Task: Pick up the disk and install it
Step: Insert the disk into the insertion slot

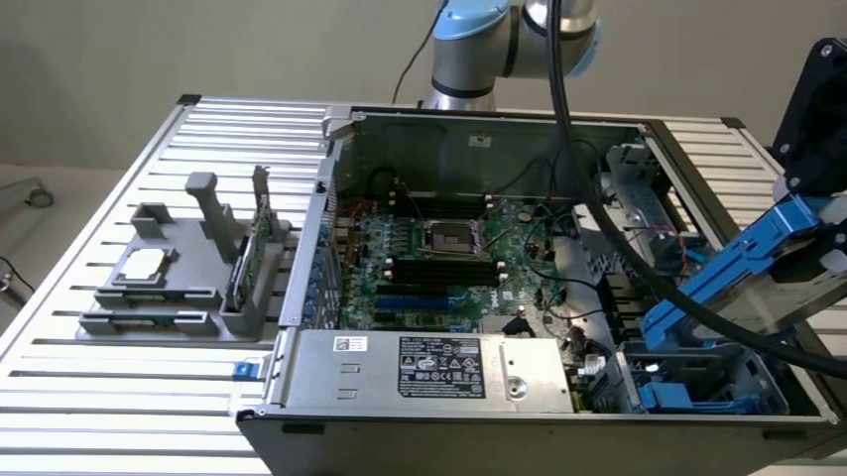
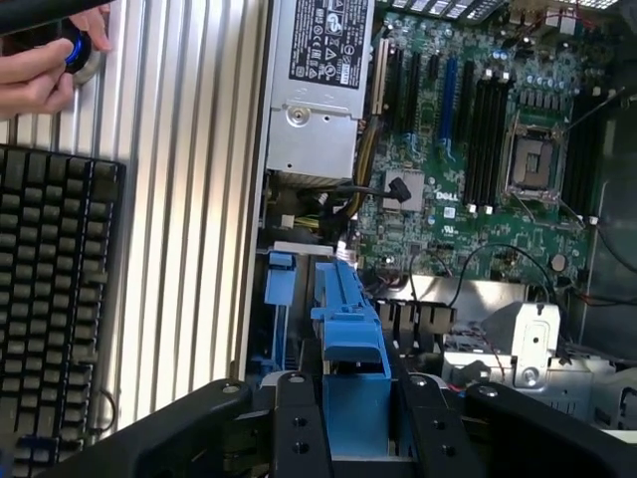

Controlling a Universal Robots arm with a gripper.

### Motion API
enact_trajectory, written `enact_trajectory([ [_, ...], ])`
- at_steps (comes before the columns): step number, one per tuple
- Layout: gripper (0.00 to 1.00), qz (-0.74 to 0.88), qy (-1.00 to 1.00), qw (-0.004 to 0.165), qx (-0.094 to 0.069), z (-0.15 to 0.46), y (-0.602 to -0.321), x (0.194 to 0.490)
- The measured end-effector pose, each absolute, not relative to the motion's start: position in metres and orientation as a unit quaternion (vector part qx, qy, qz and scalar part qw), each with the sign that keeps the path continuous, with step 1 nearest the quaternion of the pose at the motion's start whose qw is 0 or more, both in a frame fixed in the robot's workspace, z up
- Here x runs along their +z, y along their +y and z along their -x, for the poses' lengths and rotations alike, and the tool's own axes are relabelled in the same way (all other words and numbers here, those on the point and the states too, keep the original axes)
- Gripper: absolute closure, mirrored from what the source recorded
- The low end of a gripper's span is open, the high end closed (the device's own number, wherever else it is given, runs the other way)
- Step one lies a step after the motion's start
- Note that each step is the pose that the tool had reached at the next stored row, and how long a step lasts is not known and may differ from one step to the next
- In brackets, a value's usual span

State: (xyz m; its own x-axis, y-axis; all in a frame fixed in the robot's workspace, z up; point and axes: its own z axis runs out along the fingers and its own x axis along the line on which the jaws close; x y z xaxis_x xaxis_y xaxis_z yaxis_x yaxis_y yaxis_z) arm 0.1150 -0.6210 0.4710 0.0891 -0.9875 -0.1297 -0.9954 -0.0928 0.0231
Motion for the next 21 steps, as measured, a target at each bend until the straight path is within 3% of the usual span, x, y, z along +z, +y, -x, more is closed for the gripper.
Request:
enact_trajectory([
  [5,0.67,0.737,0.673,0.035,0.056,-0.115,-0.623,0.486],
  [21,0.67,0.737,0.673,0.033,0.050,-0.111,-0.634,0.482],
])
